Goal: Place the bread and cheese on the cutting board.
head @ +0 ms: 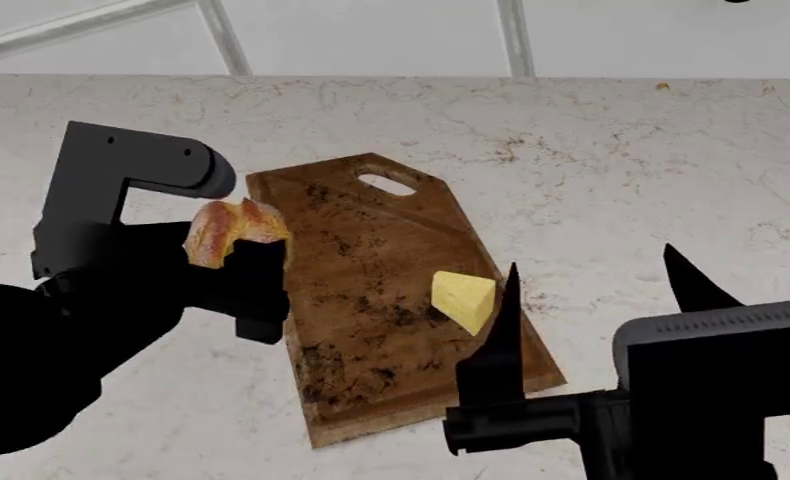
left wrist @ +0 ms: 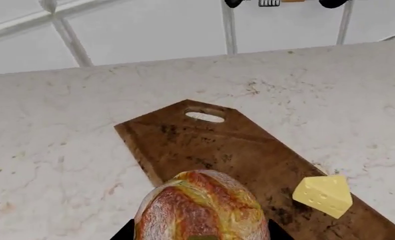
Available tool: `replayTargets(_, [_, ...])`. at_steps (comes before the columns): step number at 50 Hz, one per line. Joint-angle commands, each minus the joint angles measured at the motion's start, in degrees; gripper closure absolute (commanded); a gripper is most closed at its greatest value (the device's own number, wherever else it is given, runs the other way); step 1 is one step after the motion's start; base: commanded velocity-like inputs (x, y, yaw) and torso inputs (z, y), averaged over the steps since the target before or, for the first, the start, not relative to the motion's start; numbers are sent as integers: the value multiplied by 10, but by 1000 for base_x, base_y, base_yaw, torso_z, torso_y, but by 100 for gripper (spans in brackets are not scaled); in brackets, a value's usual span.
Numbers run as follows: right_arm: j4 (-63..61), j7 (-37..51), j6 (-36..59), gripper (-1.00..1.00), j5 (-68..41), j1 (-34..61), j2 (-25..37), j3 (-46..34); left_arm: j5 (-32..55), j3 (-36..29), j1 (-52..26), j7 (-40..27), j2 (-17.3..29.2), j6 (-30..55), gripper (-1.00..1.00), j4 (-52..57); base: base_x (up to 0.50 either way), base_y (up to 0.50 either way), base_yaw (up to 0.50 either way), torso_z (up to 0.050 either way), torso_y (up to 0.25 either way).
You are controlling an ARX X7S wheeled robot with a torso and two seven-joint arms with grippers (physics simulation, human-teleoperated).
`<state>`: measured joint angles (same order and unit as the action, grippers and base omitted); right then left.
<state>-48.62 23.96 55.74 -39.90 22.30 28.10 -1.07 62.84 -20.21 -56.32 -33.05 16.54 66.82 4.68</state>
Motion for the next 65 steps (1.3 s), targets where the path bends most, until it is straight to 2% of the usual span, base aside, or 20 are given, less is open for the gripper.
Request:
replayTargets(1, [-26, 10, 4, -100, -27, -16, 9, 42, -38, -48, -37, 34, -33, -32, 100, -76, 0, 0, 0, 0, 0])
replayTargets(9, [-30, 15, 3, -100, -31, -19, 12, 48, -62, -72, -45, 63, -40, -53, 100, -115, 0, 0, 0, 0, 0])
replayTargets(26, [-29, 14, -11, -100, -41, -35, 20, 73, -110, -116, -50, 143, -88, -143, 100, -239, 0, 0, 0, 0, 0])
replayTargets(46, [-49, 23, -25, -100, -70, -73, 31, 135, -130, -141, -45, 169, -100, -194, 100, -295, 0, 0, 0, 0, 0])
replayTargets(65, [-48, 30, -30, -100, -76, -74, 35, 137, -131, -152, -33, 182, -102, -219, 100, -321, 0, 0, 0, 0, 0])
